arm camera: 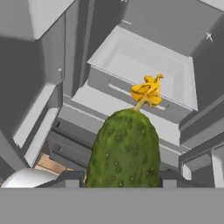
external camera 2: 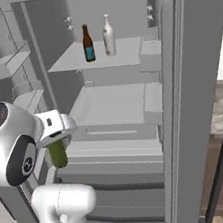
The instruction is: Place the liquor and beer on the top shelf of the fridge to keep them out of children's reach, and place the cucumber on lower shelves for easy access.
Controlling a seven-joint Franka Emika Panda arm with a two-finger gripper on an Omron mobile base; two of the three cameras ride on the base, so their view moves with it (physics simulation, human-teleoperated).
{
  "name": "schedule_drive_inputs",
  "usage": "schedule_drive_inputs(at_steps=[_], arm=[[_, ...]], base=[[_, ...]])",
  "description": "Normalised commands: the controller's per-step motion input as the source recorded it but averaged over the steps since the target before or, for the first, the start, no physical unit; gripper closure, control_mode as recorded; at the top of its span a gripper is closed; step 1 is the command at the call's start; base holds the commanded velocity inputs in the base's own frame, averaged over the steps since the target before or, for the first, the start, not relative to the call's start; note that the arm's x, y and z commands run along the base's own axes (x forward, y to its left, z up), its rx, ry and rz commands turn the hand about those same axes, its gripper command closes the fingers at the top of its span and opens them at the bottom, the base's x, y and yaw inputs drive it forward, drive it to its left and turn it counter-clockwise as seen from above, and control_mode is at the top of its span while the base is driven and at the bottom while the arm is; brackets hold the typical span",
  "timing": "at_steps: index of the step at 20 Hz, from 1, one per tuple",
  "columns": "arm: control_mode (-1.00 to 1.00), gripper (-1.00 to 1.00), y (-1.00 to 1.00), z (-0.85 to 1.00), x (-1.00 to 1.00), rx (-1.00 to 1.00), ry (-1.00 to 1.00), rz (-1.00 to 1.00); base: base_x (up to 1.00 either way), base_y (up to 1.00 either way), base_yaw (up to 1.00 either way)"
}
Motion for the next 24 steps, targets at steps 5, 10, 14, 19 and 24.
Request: schedule_drive_inputs(at_steps=[5, 10, 14, 19, 24], arm=[[1.00, 1.00, 0.00, 0.00, 0.00, 0.00, 0.00, 0.00], [1.00, 1.00, 0.00, 0.00, 0.00, 0.00, 0.00, 0.00], [1.00, 1.00, 0.00, 0.00, 0.00, 0.00, 0.00, 0.00], [1.00, 1.00, 0.00, 0.00, 0.00, 0.00, 0.00, 0.00], [1.00, 1.00, 0.00, 0.00, 0.00, 0.00, 0.00, 0.00]], base=[[0.11, -0.43, 0.00], [-0.02, -0.29, 0.00], [-0.34, 0.00, 0.00], [-0.34, 0.00, 0.00], [-0.37, 0.00, 0.00]])
